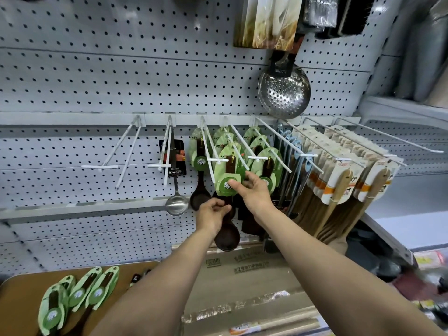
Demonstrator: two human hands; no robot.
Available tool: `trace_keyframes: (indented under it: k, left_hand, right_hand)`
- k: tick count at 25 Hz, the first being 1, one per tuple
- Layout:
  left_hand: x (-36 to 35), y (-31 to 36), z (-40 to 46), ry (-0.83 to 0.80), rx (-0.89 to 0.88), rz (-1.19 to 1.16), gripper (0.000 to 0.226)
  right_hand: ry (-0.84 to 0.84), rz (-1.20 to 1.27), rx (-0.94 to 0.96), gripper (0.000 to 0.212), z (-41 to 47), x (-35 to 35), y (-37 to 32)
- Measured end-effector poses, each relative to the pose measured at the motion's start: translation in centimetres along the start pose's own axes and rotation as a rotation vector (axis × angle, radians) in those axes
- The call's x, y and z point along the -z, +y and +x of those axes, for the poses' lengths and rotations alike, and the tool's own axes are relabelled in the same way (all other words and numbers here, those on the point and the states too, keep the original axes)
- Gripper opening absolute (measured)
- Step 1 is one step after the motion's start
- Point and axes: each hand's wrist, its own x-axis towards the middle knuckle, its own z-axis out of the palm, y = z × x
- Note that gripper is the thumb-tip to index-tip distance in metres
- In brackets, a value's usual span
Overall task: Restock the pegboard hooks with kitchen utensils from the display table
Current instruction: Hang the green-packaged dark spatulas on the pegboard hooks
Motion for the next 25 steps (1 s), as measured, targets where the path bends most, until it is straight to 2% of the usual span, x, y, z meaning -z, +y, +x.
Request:
trace_keyframes:
  k: [2, 3, 6, 9, 13, 17, 20, 25]
  left_hand:
    - [0.3, 0.2, -1.1, -0.037, 0.009, 0.003, 0.022]
    - [0.6, 0.3, -1.8, -0.048, 0.016, 0.007, 0.031]
    - [2.0, 1.5, -5.0, -0.034, 0.001, 0.061, 0.047]
    - [4.8, 3.5, -8.3, 0.054, -0.06, 0.164, 0.049]
    - [10.8, 6.6, -13.5, 0.171, -0.153, 0.478, 0.053]
    - [16.8, 9.2, -17.6, 0.199, -0.286, 0.789, 0.055]
    - [21.8, 10.7, -19.7, 0.203, -0.371, 0.919, 0.054]
    - [31.5, 11.6, -23.0, 0.219, -0.504, 0.988, 0.051]
  right_hand:
    - [-0.015, -0.043, -0.042, 0.027, -0.8, 0.1, -0.4]
    - [-0.032, -0.078, -0.073, 0.034, -1.2, 0.3, -0.5]
    - [-0.071, -0.258, -0.178, 0.072, -2.4, 1.3, -0.5]
    - [-0.131, -0.523, -0.207, 0.08, -4.6, 2.3, -2.1]
    - [-0.285, -0.971, 0.036, 0.073, -8.6, 2.2, -6.9]
    - [-0.294, -1.276, 0.301, 0.065, -13.0, 0.3, -11.5]
    - [-0.255, -1.39, 0.48, 0.063, -17.2, -2.9, -14.7]
    - [-0.174, -1.356, 0.621, 0.063, -23.4, -10.7, -18.3]
